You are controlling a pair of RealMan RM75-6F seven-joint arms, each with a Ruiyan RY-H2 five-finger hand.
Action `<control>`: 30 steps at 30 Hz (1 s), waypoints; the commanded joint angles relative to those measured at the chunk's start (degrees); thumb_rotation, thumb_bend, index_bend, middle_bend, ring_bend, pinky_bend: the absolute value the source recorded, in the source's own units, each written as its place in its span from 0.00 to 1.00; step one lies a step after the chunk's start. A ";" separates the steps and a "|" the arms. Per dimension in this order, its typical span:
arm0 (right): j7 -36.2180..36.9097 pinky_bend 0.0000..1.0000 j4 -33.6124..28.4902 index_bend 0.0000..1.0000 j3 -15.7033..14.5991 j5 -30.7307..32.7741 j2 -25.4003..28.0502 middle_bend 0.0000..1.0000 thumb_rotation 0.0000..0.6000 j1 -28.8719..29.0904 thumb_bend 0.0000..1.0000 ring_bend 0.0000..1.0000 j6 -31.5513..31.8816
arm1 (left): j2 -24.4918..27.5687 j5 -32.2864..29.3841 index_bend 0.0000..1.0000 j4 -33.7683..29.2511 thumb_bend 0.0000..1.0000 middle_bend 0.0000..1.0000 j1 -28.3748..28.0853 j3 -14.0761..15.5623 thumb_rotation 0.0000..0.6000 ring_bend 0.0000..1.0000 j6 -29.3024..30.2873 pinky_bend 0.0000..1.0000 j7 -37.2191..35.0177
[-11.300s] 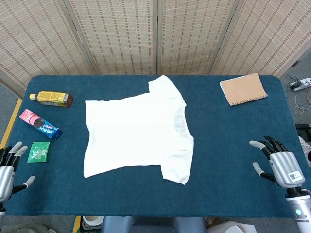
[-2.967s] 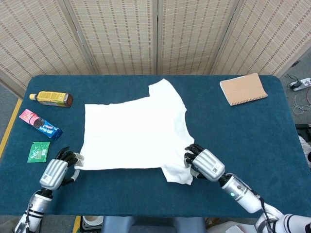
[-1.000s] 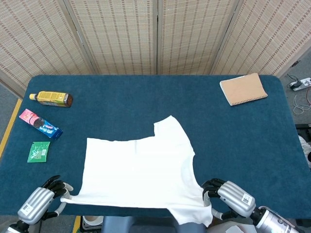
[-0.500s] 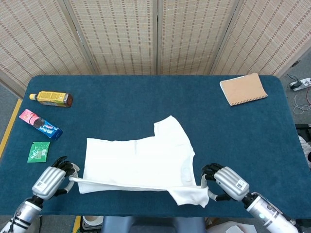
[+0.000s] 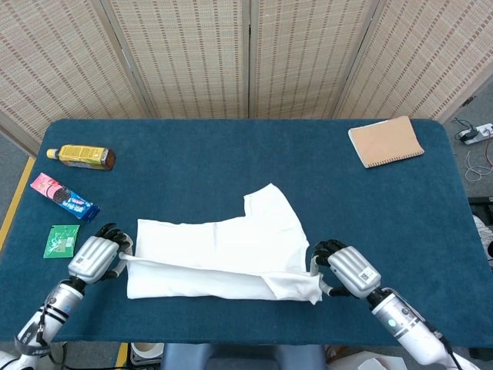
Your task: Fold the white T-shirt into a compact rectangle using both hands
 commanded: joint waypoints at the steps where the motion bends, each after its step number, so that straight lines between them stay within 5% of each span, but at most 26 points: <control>1: -1.69 0.20 0.80 0.72 1.24 1.88 -1.46 0.43 1.00 0.59 0.48 0.21 -1.23 | -1.35 -1.67 0.70 1.39 0.51 0.35 -1.48 -1.07 1.00 0.21 -1.50 0.08 1.27; 30: -15.13 0.20 5.47 0.72 8.30 14.34 -11.31 0.42 1.00 4.67 0.48 0.21 -5.29 | -8.93 -18.25 0.69 10.89 0.51 0.34 -11.19 -5.14 1.00 0.19 -13.32 0.08 10.58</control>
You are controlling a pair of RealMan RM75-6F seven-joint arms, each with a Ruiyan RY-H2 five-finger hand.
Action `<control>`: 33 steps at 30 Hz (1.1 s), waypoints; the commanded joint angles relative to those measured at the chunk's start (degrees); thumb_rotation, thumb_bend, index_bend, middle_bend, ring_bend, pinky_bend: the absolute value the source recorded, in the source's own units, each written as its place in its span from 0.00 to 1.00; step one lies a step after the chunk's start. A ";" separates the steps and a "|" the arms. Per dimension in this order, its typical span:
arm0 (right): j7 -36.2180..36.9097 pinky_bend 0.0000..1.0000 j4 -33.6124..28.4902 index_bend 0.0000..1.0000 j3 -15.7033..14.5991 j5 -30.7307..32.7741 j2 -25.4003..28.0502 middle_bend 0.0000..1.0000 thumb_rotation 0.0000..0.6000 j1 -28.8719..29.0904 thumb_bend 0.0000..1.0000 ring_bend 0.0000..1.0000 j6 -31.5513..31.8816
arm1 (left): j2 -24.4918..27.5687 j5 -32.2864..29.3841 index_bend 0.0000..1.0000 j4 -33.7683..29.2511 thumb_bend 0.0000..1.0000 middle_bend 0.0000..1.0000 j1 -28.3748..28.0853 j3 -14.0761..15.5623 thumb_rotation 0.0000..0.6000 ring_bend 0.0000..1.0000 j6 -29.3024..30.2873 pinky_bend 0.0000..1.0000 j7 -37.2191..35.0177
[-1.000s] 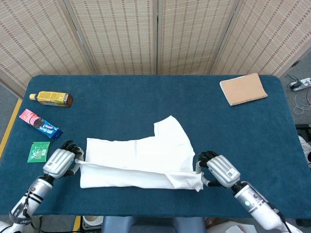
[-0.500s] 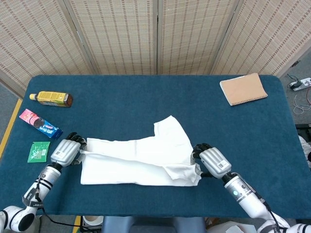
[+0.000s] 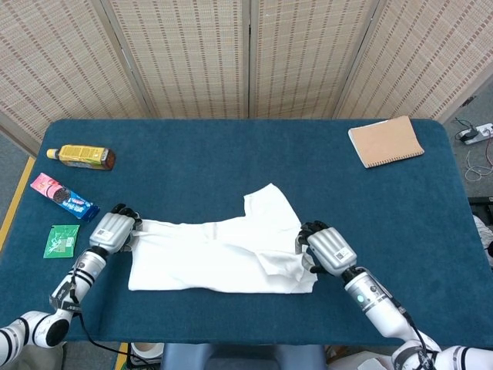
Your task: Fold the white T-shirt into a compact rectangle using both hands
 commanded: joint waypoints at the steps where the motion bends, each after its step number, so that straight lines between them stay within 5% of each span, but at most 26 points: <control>1: -1.01 0.20 0.47 0.72 0.54 1.08 -0.83 0.42 1.00 0.26 0.48 0.21 0.05 | -0.82 -1.85 0.69 1.34 0.51 0.34 -1.14 -0.30 1.00 0.19 -1.31 0.08 1.14; 15: -3.71 0.20 3.68 0.72 2.90 6.42 -3.52 0.42 1.00 2.04 0.48 0.21 -0.97 | -2.99 -8.52 0.64 4.89 0.51 0.31 -4.37 -0.22 1.00 0.17 -4.04 0.08 5.28; 25: -4.50 0.20 5.15 0.72 3.60 8.50 -4.53 0.42 1.00 2.73 0.48 0.21 -1.02 | -3.60 -11.84 0.45 5.31 0.51 0.24 -5.84 0.14 1.00 0.12 -4.13 0.07 7.66; 33: -5.47 0.20 7.50 0.72 4.89 10.27 -6.05 0.42 1.00 3.98 0.48 0.21 -1.18 | -2.00 -13.18 0.20 2.11 0.48 0.12 -4.82 -0.08 1.00 0.03 -0.16 0.06 7.83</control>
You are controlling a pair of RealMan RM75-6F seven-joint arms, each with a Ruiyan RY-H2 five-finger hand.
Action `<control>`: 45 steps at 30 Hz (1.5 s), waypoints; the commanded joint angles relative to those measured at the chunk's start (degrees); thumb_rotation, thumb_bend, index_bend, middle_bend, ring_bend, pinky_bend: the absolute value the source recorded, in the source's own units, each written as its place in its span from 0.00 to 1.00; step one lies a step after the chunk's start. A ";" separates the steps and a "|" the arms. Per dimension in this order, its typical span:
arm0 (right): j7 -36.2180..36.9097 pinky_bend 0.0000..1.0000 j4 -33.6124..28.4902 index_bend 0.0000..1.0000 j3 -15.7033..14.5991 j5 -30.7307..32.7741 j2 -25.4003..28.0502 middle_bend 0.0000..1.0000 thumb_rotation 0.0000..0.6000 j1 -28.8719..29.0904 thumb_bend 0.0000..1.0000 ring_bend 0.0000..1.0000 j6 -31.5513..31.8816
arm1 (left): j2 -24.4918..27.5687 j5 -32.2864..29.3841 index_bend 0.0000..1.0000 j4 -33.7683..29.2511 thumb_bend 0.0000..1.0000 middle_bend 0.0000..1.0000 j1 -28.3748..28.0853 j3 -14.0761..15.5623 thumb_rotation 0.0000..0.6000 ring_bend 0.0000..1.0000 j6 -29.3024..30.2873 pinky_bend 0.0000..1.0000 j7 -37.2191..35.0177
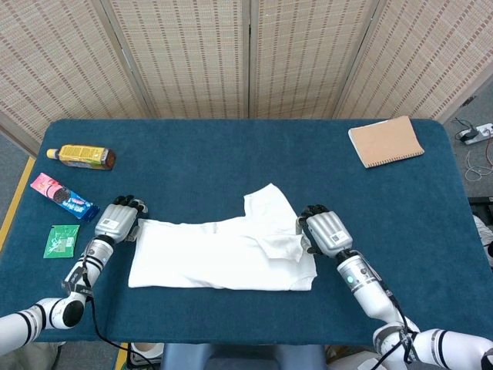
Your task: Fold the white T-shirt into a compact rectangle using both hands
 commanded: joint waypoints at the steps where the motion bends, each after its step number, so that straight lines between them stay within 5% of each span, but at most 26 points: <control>1: -0.63 0.20 1.16 0.72 0.45 0.64 -0.72 0.42 1.00 0.63 0.48 0.21 -0.20 | 1.36 -0.16 0.18 -2.31 0.48 0.11 1.08 -0.28 1.00 0.02 2.84 0.05 -0.28; 21: -1.98 0.20 12.17 0.72 3.14 6.32 -8.14 0.42 1.00 3.74 0.48 0.21 -1.20 | 10.61 5.14 0.13 -12.79 0.47 0.10 9.58 1.00 1.00 0.00 15.83 0.04 -5.27; 45: 0.80 0.20 20.79 0.72 5.00 8.81 -11.97 0.41 1.00 4.54 0.48 0.21 -1.87 | 13.13 6.18 0.12 -17.00 0.47 0.09 10.82 0.92 1.00 0.00 16.45 0.04 -4.27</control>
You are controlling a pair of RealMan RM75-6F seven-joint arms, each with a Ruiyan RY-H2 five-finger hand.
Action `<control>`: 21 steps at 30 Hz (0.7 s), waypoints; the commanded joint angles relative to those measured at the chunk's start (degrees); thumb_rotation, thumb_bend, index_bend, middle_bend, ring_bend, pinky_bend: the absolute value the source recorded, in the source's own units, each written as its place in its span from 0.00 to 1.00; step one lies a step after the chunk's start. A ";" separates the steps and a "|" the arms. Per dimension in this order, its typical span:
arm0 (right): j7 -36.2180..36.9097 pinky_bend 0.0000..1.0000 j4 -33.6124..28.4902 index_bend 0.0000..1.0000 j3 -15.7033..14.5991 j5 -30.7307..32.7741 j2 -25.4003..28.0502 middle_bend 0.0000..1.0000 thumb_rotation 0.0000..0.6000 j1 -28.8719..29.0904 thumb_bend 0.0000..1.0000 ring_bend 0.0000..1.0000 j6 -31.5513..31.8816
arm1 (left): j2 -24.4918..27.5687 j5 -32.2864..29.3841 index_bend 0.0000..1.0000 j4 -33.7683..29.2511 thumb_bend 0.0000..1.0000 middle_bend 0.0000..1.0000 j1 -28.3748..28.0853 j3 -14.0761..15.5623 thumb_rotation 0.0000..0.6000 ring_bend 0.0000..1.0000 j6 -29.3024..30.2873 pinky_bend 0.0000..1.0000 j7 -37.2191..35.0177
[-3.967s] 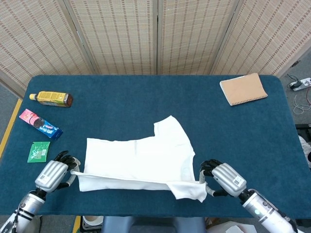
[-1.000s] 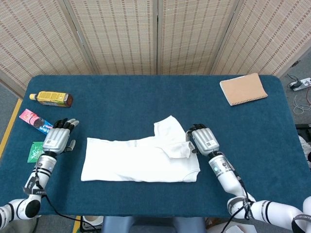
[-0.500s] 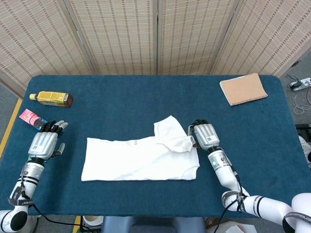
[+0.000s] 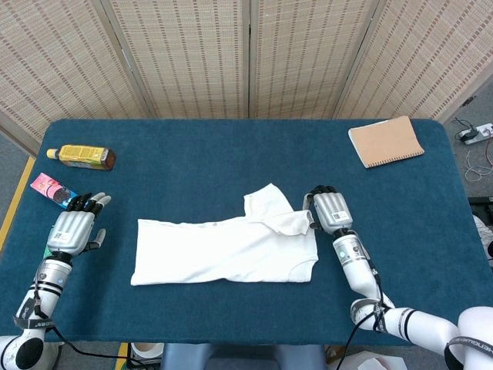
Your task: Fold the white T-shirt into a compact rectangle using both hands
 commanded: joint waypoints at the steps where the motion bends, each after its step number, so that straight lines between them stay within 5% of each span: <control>1: 0.24 0.20 1.43 0.72 -0.12 0.09 -0.75 0.41 1.00 0.33 0.48 0.21 -0.67 | -0.10 -0.15 0.12 -0.04 0.47 0.09 0.01 -0.06 1.00 0.00 -0.06 0.04 0.12; 21: 1.98 0.20 11.68 0.72 2.71 0.84 -6.97 0.41 1.00 4.35 0.48 0.21 -3.52 | 0.50 -0.32 0.12 0.13 0.47 0.09 0.90 -0.35 1.00 0.00 0.02 0.04 -1.03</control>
